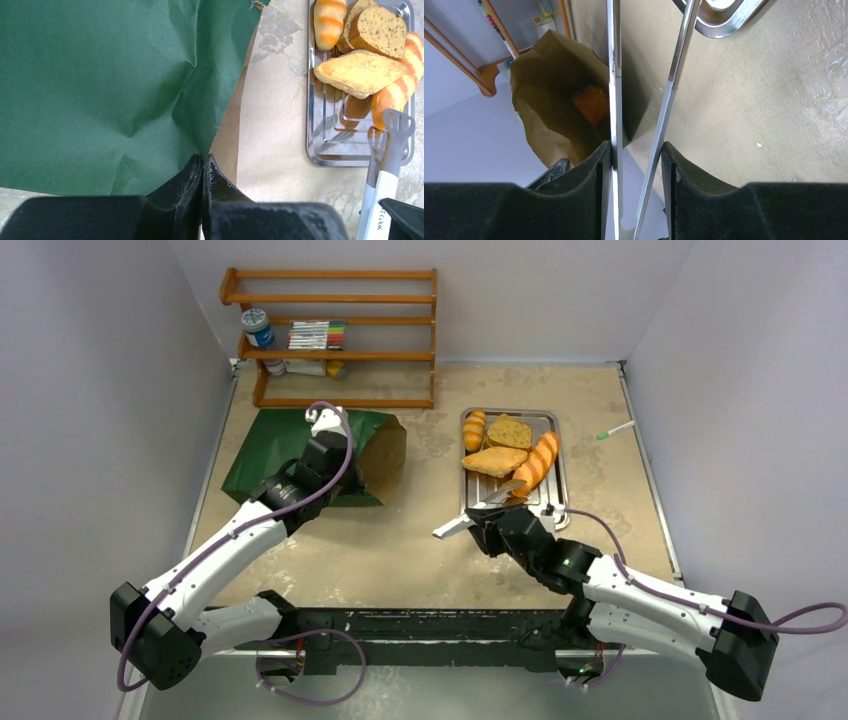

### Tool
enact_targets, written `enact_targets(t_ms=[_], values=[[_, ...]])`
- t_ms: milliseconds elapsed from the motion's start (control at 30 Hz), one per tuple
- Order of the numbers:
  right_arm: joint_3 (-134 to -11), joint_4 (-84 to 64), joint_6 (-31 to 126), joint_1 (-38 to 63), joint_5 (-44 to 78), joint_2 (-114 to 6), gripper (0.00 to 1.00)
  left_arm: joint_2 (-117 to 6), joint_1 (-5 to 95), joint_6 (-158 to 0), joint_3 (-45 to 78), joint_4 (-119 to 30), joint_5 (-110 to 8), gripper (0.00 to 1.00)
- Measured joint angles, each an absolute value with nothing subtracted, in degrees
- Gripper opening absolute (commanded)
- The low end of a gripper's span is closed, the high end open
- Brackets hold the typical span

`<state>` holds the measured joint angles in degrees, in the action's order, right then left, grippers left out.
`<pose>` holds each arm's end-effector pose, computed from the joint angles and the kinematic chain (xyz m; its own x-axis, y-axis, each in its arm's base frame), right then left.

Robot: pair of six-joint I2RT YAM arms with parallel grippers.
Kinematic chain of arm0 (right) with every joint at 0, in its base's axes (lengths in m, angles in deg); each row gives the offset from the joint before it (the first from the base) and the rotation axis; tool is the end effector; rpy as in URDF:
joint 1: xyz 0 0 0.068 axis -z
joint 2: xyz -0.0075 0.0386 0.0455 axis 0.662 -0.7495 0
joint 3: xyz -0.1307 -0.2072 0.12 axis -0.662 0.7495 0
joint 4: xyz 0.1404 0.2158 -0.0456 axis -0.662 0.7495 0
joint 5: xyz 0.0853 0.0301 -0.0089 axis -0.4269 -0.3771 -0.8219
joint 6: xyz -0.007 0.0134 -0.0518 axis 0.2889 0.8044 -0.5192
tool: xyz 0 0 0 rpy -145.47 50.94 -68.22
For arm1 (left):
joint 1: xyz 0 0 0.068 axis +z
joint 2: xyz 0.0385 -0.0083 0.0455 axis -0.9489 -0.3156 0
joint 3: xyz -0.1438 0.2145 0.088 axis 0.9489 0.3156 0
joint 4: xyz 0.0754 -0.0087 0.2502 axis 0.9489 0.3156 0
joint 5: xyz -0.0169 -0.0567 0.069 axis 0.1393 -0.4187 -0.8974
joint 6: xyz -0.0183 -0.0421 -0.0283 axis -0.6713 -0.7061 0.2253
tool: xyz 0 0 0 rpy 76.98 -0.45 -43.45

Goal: Take the fake bread out of the paper bag
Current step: Place the fake bread in the container.

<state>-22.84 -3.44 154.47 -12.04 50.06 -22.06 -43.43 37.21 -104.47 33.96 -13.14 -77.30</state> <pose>0.1238 0.1412 0.2169 -0.3363 0.9303 0.1467 0.4790 0.0349 0.8771 0.2009 -0.1241 0.3054 -0.6088 -0.2756 -0.7439 -0.0367 0.9465 -0.3207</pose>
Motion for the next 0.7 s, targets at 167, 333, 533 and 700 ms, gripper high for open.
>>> enact_targets(t_ms=[167, 333, 533, 700], values=[[-23.3, -1.3, 155.1, -12.8, 50.1, -22.0, 0.39, -43.4, 37.2, -104.8, 33.9, -13.1, -76.8, 0.00], [-23.7, 0.4, 155.6, -13.8, 50.0, -22.0, 0.34, -43.4, 37.2, -105.5, 33.9, -13.2, -76.4, 0.00], [-24.2, 1.7, 155.7, -14.8, 50.1, -21.4, 0.32, -43.4, 37.2, -106.1, 33.9, -13.1, -76.4, 0.00], [-26.4, 2.9, 155.7, -15.7, 50.1, -21.2, 0.32, -43.4, 37.2, -106.5, 33.9, -13.1, -76.4, 0.00]])
